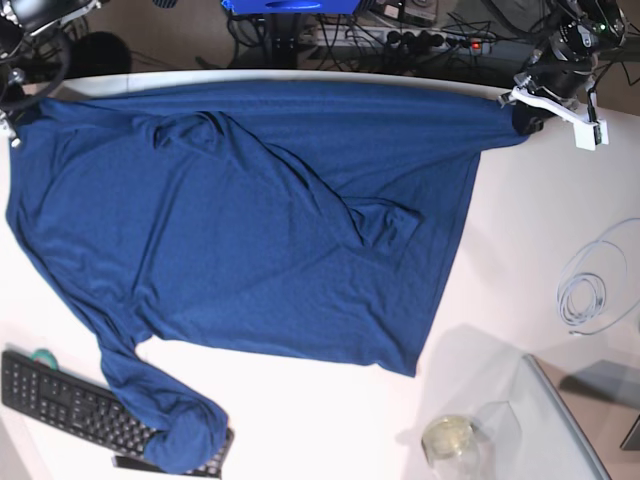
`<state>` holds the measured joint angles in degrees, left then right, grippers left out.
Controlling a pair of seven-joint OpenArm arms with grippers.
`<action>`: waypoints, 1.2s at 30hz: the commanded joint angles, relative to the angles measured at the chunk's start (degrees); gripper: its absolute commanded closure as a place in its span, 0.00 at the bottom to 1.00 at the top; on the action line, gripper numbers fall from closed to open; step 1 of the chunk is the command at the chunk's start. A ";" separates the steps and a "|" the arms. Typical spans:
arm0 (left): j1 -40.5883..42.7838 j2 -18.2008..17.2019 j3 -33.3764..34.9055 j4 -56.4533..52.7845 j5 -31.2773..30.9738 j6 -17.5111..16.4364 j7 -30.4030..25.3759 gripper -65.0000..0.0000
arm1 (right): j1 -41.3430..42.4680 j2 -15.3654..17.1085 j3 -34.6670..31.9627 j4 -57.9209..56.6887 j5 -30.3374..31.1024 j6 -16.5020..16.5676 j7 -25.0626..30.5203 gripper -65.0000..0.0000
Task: Layout the t-shirt on the table in an organized manner, then fold the t-shirt properly
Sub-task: 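Pull the held shirt edge apart with both grippers to stretch it, then open both grippers and release the shirt edge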
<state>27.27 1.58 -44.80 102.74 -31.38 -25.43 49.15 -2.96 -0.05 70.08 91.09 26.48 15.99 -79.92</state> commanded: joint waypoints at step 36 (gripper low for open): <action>-10.78 -0.93 8.80 -5.99 -0.40 9.30 -1.10 1.00 | 8.37 7.83 -6.57 -20.19 0.47 -13.66 7.70 0.99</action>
<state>16.71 1.10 -35.90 95.96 -31.33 -15.99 49.10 4.73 6.68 63.48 70.11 26.15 2.50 -72.16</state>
